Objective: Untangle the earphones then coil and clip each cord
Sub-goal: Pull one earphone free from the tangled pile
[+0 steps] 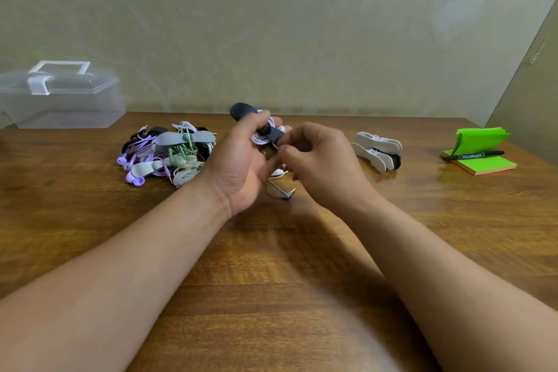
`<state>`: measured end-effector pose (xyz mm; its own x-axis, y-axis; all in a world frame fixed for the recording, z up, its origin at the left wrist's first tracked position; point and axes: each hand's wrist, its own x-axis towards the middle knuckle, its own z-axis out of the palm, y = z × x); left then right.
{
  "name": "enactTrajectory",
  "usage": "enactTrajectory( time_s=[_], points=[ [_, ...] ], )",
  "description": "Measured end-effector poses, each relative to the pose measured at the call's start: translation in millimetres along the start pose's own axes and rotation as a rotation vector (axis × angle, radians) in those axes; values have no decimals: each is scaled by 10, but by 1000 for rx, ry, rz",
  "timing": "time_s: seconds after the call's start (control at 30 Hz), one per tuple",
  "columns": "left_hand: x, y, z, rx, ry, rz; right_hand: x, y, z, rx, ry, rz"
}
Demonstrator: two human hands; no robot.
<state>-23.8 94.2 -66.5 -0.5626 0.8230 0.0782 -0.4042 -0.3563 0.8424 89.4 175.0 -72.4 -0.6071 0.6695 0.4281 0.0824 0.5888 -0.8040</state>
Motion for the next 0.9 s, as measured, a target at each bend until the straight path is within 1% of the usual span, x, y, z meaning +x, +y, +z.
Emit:
enactTrajectory(
  time_s=[0.17, 0.27, 0.33, 0.47, 0.57, 0.77, 0.9],
  points=[
    [5, -60, -2, 118, 15, 26, -24, -29, -47, -49, -87, -113],
    [-28, -64, 4, 160, -34, 6, -6, -13, -70, -83, -121, -165],
    [-38, -41, -11, 197, -98, -18, 22, -9, -107, -59, -96, -157],
    [-76, 15, -23, 178, -176, -91, 51, -40, -203, -28, -54, -154],
    [-83, 14, -37, 216, -204, -100, 63, -49, -258, -17, -62, -144],
    [-152, 35, -7, 200, -292, -139, 85, -33, -309, 65, -78, -92],
    [-151, 25, -22, 205, -316, -141, 108, -3, -327, 67, -106, -61]
  ],
)
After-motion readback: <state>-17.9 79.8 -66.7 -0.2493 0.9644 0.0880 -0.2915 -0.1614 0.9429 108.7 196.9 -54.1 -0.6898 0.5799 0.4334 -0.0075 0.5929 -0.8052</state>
